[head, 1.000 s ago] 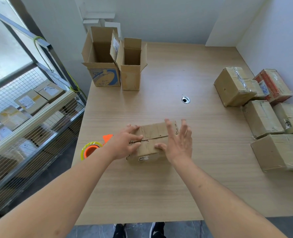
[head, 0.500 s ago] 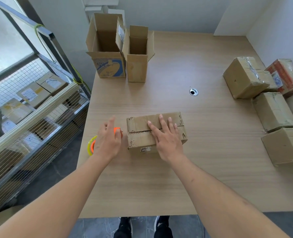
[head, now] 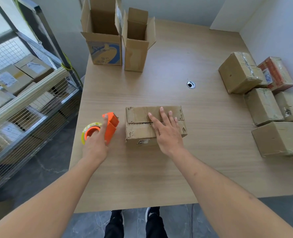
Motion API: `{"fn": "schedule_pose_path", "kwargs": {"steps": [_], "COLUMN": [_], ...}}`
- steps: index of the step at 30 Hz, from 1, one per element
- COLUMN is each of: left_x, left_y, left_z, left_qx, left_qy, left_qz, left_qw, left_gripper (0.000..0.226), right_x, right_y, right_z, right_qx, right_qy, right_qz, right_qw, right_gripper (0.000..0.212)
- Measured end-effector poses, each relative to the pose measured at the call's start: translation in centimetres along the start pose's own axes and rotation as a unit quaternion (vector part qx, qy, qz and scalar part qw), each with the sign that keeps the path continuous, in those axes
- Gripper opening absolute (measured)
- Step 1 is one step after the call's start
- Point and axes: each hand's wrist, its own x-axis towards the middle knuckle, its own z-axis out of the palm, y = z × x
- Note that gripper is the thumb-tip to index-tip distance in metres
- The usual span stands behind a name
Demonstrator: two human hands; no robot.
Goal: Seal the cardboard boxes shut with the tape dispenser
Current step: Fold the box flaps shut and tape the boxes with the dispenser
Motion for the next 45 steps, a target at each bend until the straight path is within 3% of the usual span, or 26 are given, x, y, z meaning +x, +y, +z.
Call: {"fn": "schedule_pose_path", "kwargs": {"steps": [3, 6, 10, 14, 20, 23, 30, 36, 45], "left_x": [-0.4, -0.2, 0.6, 0.7, 0.1, 0.2, -0.5, -1.2, -1.9], "left_y": [1.2, 2.5, 5.0, 6.2, 6.2, 6.7, 7.2, 7.3, 7.7], "left_z": [-3.2, -6.7, -9.8, -9.9, -8.2, -8.3, -7.9, -7.5, -7.0], "left_qx": [-0.073, -0.062, 0.004, 0.075, 0.157, 0.185, 0.252, 0.272, 0.261], "left_qy": [0.058, 0.098, 0.076, 0.021, -0.034, -0.042, -0.033, -0.004, 0.014], "left_qz": [0.032, 0.153, 0.310, 0.391, 0.423, 0.426, 0.441, 0.448, 0.429], "left_qw": [0.995, 0.981, 0.948, 0.917, 0.892, 0.885, 0.861, 0.852, 0.865], "left_gripper": [0.102, 0.097, 0.089, 0.092, 0.100, 0.102, 0.104, 0.106, 0.096], "right_x": [0.0, -0.8, -1.9, -2.1, -0.6, -0.3, 0.4, 1.0, 1.1], "right_y": [-0.4, -1.7, -4.0, -3.7, 0.3, 0.9, 0.8, 0.8, 0.3], "right_z": [0.0, 0.1, 0.3, -1.1, -3.9, -5.4, -5.9, -5.9, -5.8], "right_qx": [-0.002, -0.009, 0.002, 0.059, 0.327, 0.398, 0.375, 0.358, 0.345], "right_qy": [-0.011, -0.007, 0.004, -0.017, -0.054, -0.061, -0.083, -0.069, -0.059], "right_qz": [0.006, 0.007, 0.012, 0.003, 0.039, 0.039, -0.050, -0.072, -0.066], "right_qw": [1.000, 1.000, 1.000, 0.998, 0.943, 0.915, 0.922, 0.928, 0.934], "right_gripper": [0.046, 0.047, 0.060, 0.061, 0.049, 0.050, 0.035, 0.016, 0.015]}}
